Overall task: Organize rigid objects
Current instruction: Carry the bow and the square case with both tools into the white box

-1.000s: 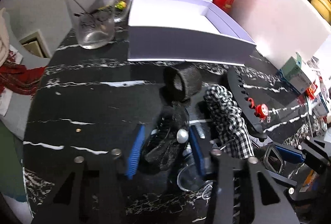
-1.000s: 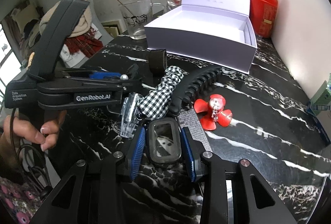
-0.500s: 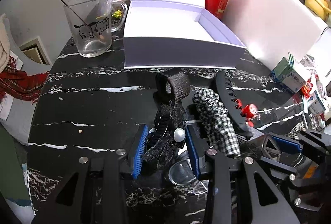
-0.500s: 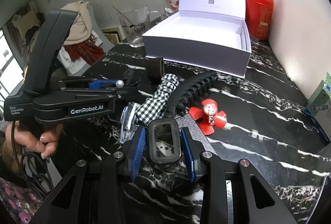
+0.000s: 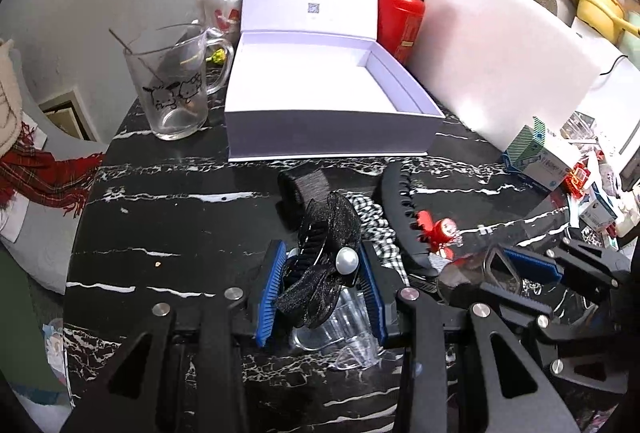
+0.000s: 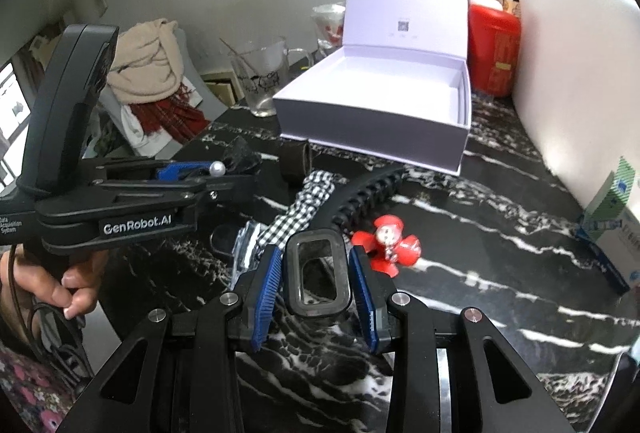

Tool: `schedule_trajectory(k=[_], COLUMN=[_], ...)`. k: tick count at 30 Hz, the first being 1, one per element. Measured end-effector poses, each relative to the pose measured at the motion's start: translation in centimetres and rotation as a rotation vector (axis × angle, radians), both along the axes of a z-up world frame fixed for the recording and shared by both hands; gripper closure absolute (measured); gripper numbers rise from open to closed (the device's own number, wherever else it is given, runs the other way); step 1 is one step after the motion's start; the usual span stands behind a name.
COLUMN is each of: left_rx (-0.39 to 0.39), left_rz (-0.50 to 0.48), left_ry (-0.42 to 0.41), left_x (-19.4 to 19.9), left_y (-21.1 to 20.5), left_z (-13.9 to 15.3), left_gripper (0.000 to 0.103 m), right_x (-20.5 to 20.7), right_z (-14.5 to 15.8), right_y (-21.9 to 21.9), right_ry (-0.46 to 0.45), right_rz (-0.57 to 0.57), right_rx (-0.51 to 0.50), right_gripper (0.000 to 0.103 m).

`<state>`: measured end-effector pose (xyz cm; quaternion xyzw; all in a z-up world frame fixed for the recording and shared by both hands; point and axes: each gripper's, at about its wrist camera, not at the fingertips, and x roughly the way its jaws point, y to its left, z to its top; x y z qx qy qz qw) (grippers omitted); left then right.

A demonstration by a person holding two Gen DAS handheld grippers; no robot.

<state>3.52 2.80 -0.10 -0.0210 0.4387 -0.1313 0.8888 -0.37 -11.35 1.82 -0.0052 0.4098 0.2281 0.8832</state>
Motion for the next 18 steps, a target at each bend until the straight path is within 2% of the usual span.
schedule_trajectory(k=[18], left_rx=[-0.017], left_rz=[-0.039], left_ry=[-0.037], left_x=[2.0], left_y=[-2.4], left_z=[2.3], left_gripper=[0.066], right_x=[2.1], right_z=[2.2], right_y=[-1.6], right_ry=[-0.071], right_rz=[0.002], right_rx=[0.007], right_gripper=[0.068])
